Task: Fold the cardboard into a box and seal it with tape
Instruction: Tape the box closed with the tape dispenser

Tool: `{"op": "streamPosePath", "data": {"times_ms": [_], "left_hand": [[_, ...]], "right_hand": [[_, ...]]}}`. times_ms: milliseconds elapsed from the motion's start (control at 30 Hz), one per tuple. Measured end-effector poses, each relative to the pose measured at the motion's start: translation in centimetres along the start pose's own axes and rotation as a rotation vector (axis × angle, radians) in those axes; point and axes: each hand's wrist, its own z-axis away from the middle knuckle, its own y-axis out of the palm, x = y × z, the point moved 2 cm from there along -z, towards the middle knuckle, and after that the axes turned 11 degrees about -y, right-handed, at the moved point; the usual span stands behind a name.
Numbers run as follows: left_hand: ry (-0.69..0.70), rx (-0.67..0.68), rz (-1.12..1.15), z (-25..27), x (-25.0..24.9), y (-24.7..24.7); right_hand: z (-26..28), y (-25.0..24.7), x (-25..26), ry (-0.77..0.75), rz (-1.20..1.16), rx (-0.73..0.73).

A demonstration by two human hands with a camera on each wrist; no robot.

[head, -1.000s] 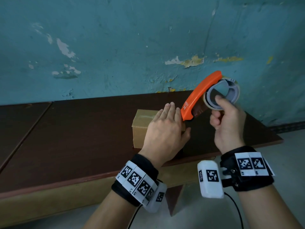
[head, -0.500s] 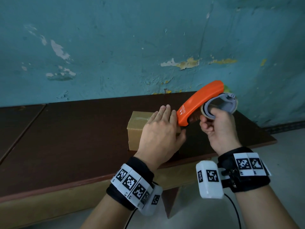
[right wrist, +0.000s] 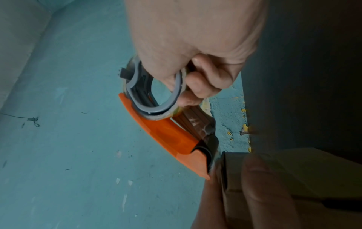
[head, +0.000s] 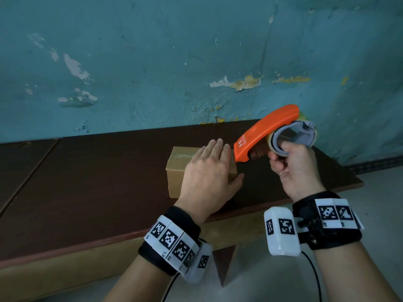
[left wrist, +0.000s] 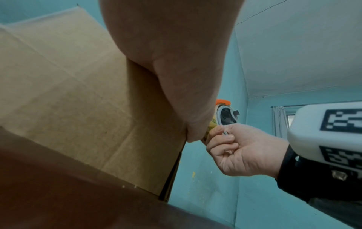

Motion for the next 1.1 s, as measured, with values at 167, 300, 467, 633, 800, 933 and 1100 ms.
{"op": "streamPosePath", "data": {"times_ms": [167, 300, 467, 633, 800, 933, 1100], "left_hand": [[-0.003, 0.0, 0.002, 0.1, 0.0, -0.1], [0.003, 0.003, 0.002, 0.1, 0.1, -0.1], [0.003, 0.0, 0.013, 0.1, 0.0, -0.2], [0.005, -0.001, 0.01, 0.2, -0.1, -0.2], [0.007, 0.011, 0.007, 0.1, 0.0, -0.1], [0.009, 0.011, 0.008, 0.1, 0.0, 0.0], [0.013, 0.014, 0.018, 0.0, 0.3, 0.0]], "right_hand": [[0.0, -0.3, 0.2, -0.014, 0.011, -0.005], [-0.1, -0.4, 0.2, -0.023, 0.019, -0.022], [-0.1, -0.6, 0.3, -0.036, 0.035, -0.015], [-0.2, -1.0, 0.5, -0.062, 0.062, -0.001], [-0.2, -1.2, 0.5, -0.077, 0.08, -0.022], [-0.1, -1.4, 0.6, -0.087, 0.124, -0.044], [-0.7, -1.8, 0.7, -0.086, 0.138, -0.083]]}}
